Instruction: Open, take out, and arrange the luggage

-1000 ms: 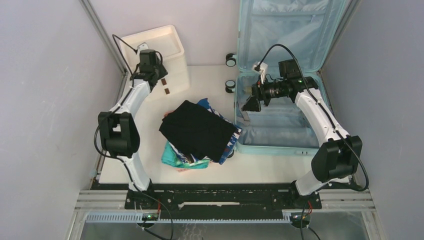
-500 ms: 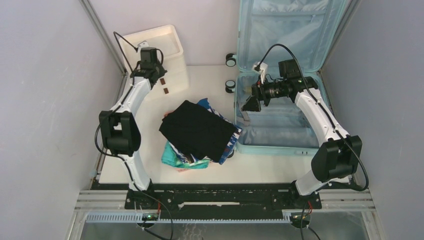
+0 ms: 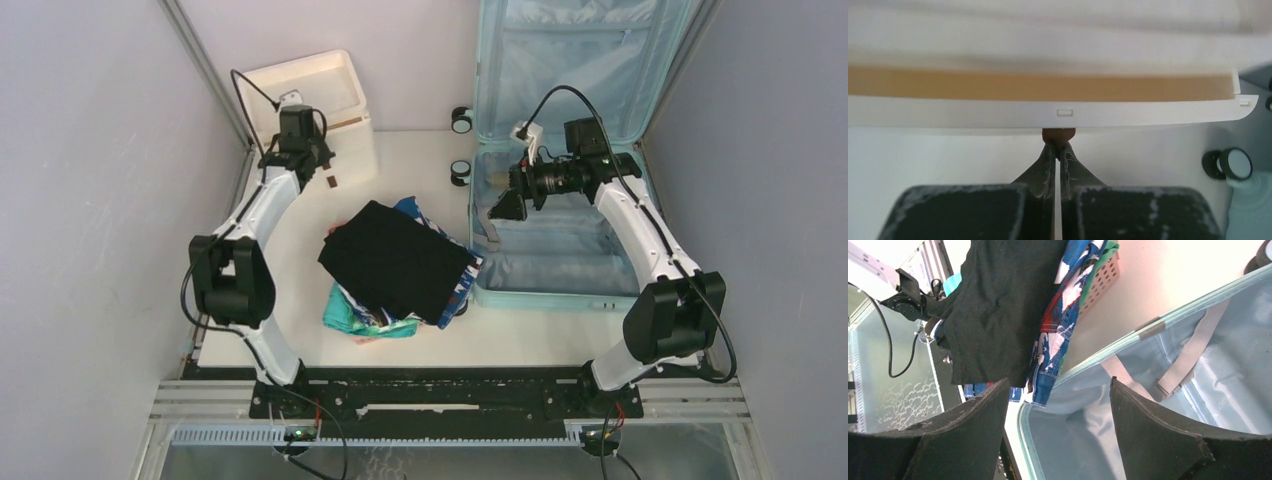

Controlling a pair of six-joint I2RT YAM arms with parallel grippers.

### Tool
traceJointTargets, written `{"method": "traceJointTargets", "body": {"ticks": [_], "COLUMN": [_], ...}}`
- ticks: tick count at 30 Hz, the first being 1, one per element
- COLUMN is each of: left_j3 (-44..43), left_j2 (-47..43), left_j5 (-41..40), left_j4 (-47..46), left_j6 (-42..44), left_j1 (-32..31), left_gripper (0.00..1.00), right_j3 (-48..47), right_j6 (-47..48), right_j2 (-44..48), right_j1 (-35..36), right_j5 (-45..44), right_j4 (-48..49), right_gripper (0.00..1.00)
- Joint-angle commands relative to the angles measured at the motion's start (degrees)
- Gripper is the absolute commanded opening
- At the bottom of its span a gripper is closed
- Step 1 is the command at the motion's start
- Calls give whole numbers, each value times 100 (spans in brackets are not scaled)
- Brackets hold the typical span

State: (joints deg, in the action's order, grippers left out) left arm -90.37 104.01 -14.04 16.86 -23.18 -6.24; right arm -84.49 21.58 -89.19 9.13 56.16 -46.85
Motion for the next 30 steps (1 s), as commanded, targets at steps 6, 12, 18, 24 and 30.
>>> {"method": "traceJointTargets", "body": {"ticks": [6, 12, 18, 24, 30], "left_j3": [1958, 2506, 2237, 2323, 2817], "left_j2": [-1846, -2333, -2516, -3068, -3974], "left_j5": [116, 41, 139, 338, 483], "left_j4": [-534, -611, -407, -279, -168], "left_j6": [100, -189, -261, -13, 247], "left_j1": [-385, -475, -475, -466, -458], "left_gripper": [0, 26, 65, 74, 75], "right_j3": [-191, -338, -793, -1154, -1537], "right_j6": [81, 380, 1216, 2492, 3387], "right_j2": [79, -41, -478, -1092, -1839], "right_j1": [-356, -569, -755, -789, -701], "right_j5": [2, -344, -1175, -2294, -2981], "right_j4": [184, 109, -207, -339, -63], "right_gripper": [80, 80, 81, 81, 81]}}
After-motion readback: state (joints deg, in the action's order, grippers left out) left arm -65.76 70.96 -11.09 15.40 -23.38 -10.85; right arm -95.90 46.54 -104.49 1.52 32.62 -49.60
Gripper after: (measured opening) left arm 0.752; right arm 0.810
